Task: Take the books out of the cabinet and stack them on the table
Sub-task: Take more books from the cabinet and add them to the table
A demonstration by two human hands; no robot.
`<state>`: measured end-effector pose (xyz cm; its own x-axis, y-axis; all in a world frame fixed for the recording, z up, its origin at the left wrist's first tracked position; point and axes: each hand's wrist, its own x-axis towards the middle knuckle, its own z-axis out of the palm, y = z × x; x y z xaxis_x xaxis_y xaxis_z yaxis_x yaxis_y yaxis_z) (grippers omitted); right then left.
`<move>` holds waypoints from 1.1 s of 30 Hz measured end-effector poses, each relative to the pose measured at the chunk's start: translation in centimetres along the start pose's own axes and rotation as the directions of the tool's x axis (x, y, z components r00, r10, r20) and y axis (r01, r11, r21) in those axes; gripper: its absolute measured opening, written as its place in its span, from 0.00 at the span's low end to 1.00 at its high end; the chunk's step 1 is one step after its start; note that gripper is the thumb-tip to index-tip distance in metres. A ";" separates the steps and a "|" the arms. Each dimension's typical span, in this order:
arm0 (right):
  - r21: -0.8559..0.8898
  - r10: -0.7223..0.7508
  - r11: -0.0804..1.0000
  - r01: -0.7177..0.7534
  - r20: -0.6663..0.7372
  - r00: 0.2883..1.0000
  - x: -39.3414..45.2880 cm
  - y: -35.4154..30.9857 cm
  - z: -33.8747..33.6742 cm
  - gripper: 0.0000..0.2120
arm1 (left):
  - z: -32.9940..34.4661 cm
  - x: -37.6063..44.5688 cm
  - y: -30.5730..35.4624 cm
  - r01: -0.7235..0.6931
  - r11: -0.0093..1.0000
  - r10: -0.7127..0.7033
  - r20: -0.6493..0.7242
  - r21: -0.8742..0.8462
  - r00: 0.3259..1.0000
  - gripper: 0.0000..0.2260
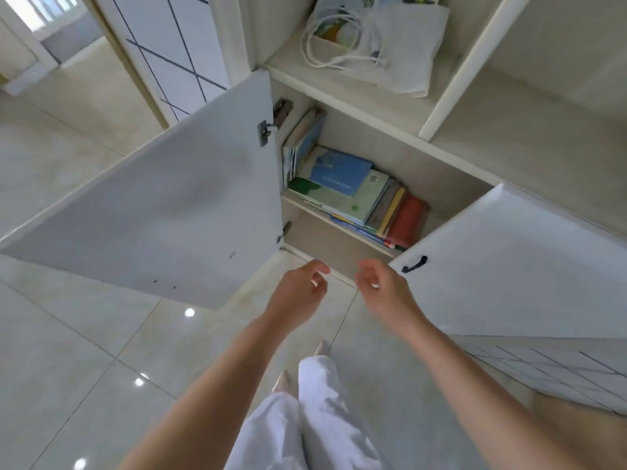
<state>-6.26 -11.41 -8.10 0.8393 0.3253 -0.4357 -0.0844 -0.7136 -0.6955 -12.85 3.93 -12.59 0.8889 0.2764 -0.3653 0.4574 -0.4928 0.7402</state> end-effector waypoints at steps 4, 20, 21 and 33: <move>-0.008 0.044 0.999 -0.044 0.053 0.998 5.5 1.2 -0.2 0.16 | 1.9 4.6 0.5 0.011 0.999 -0.011 0.005 -0.036 1.000 0.10; 0.108 0.379 0.925 -0.364 -0.228 0.897 24.7 10.1 1.8 0.12 | 8.2 20.8 -3.0 -0.157 0.980 0.153 0.040 0.120 0.987 0.17; 0.131 0.384 0.923 -0.362 -0.240 0.892 25.7 10.6 2.1 0.14 | 8.7 21.7 -3.5 -0.177 0.975 0.175 0.027 0.133 0.984 0.18; 0.125 0.576 0.792 -0.597 -0.477 0.664 32.6 16.7 2.7 0.40 | 14.2 28.1 -7.7 -0.472 0.684 0.475 0.153 0.556 0.867 0.34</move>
<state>18.25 -11.01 -35.48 0.7650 -0.4908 -0.4171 -0.6352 -0.6818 -0.3628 8.93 3.75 -36.60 0.9914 -0.1203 -0.0514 -0.0935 -0.9263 0.3650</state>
